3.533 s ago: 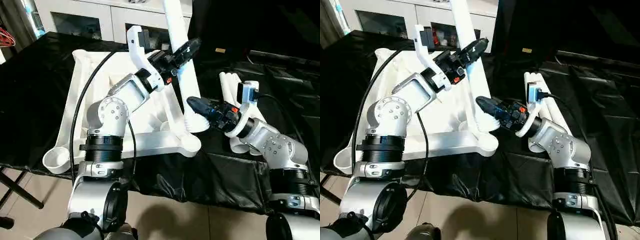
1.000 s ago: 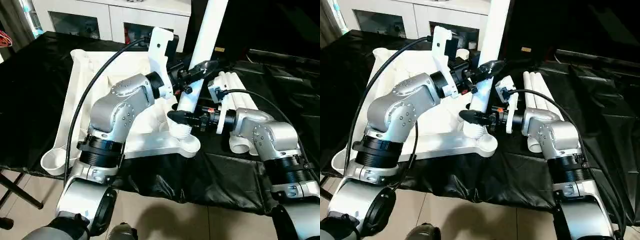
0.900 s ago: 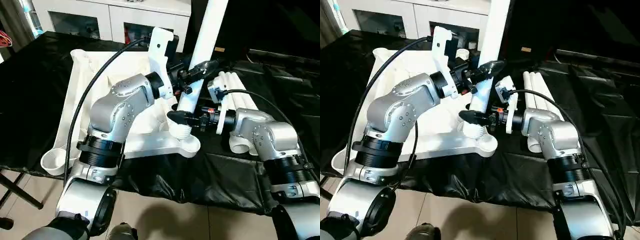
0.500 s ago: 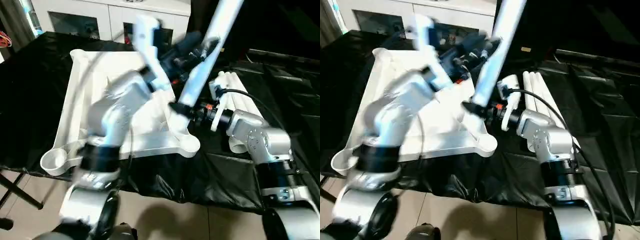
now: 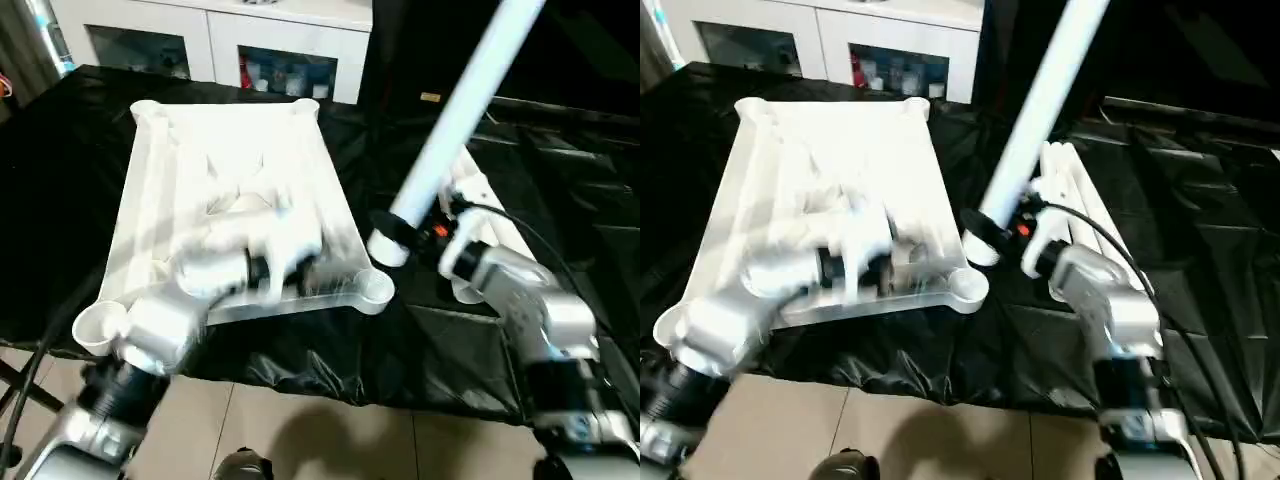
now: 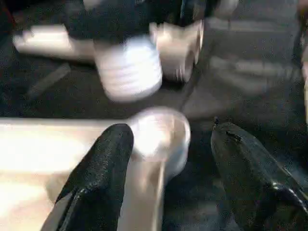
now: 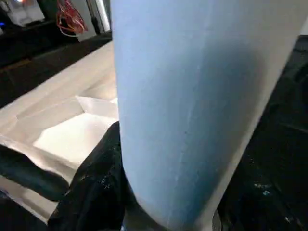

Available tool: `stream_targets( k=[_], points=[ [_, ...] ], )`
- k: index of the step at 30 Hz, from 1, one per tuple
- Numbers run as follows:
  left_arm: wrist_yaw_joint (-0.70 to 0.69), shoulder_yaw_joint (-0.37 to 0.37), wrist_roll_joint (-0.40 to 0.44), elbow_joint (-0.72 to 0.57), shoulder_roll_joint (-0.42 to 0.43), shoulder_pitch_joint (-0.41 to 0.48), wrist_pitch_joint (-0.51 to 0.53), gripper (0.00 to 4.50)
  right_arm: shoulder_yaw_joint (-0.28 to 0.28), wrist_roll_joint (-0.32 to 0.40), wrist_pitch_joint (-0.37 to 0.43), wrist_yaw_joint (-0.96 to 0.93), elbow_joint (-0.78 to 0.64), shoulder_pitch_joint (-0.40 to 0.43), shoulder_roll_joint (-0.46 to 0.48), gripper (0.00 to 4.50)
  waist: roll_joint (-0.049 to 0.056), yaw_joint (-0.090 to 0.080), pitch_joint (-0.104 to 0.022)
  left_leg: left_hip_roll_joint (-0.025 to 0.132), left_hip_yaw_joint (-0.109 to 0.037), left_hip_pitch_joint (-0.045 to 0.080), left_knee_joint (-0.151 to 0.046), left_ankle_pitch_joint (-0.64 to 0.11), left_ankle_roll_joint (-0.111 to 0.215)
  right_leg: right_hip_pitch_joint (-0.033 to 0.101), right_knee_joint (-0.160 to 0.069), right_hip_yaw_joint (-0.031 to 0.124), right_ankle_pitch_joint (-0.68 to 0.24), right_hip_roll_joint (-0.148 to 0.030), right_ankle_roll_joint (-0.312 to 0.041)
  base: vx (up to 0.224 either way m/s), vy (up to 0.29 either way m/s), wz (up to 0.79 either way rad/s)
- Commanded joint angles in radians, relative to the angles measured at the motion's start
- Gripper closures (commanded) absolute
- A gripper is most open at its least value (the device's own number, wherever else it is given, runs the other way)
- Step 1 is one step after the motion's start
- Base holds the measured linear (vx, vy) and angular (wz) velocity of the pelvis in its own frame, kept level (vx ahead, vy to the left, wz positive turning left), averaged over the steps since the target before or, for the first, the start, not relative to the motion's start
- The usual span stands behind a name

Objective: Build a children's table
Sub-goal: Pick table leg

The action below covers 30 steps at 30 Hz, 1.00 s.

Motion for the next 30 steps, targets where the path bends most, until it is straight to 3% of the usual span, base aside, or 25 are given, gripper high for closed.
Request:
stream_targets(
  k=[1,4,6,9,15,21,23,26,30],
  points=[
    [0.005,-0.018,0.025,0.002,0.006,-0.001,-0.017,1.87,-0.004,-0.006,-0.017,-0.011,-0.027,0.005,-0.008,2.57,0.014,-0.005,-0.079,0.091,-0.049,0.044,-0.082,-0.249,-0.081,0.032,-0.088,0.068,-0.208,-0.118,-0.147,0.000,0.000,0.00],
    [-0.013,-0.044,0.072,0.071,0.019,0.003,-0.073,2.27,0.014,-0.027,-0.027,-0.026,-0.039,0.027,-0.008,2.57,0.018,-0.006,-0.078,0.091,-0.049,0.045,-0.082,-0.257,-0.079,0.030,-0.090,0.069,-0.210,-0.116,-0.147,0.000,0.000,0.00],
    [-0.016,-0.042,0.081,0.090,0.021,-0.001,-0.088,2.30,0.015,-0.027,-0.024,-0.030,-0.045,0.032,-0.007,2.57,0.019,-0.006,-0.078,0.090,-0.049,0.045,-0.082,-0.253,-0.079,0.030,-0.088,0.069,-0.197,-0.116,-0.148,0.000,0.000,0.00],
    [-0.022,-0.036,0.083,0.114,0.026,-0.013,-0.092,2.56,0.021,-0.028,-0.018,-0.034,-0.052,0.033,-0.009,2.57,0.019,-0.007,-0.081,0.090,-0.050,0.044,-0.081,-0.241,-0.075,0.032,-0.082,0.067,-0.157,-0.115,-0.166,0.000,0.000,0.00],
    [-0.049,-0.032,0.108,0.185,0.047,-0.037,-0.111,2.97,0.040,-0.038,-0.024,-0.034,-0.048,0.033,-0.012,2.57,0.021,-0.007,-0.078,0.090,-0.050,0.046,-0.082,-0.261,-0.076,0.030,-0.086,0.068,-0.181,-0.116,-0.169,0.000,0.000,0.00],
    [-0.070,-0.038,0.119,0.233,0.047,-0.048,-0.128,3.56,0.045,-0.041,-0.025,-0.033,-0.044,0.030,-0.012,2.57,0.024,-0.005,-0.080,0.092,-0.050,0.045,-0.082,-0.259,-0.082,0.032,-0.082,0.068,-0.147,-0.119,-0.183,0.000,0.000,0.00],
    [-0.074,-0.038,0.122,0.249,0.044,-0.054,-0.134,3.58,0.046,-0.041,-0.025,-0.033,-0.043,0.028,-0.011,2.57,0.024,-0.006,-0.080,0.092,-0.050,0.046,-0.082,-0.265,-0.082,0.032,-0.081,0.068,-0.150,-0.119,-0.185,0.000,0.000,0.00],
    [-0.088,-0.035,0.130,0.291,0.039,-0.070,-0.151,3.96,0.048,-0.041,-0.027,-0.033,-0.039,0.025,-0.011,2.57,0.027,-0.005,-0.080,0.092,-0.051,0.046,-0.082,-0.272,-0.083,0.032,-0.082,0.068,-0.154,-0.119,-0.186,0.000,0.000,0.00],
    [-0.107,-0.034,0.136,0.316,0.040,-0.080,-0.156,4.28,0.051,-0.042,-0.027,-0.029,-0.038,0.021,-0.011,2.57,0.028,-0.006,-0.076,0.092,-0.053,0.049,-0.083,-0.310,-0.086,0.032,-0.090,0.069,-0.229,-0.124,-0.178,0.000,0.000,0.00]
  ],
)
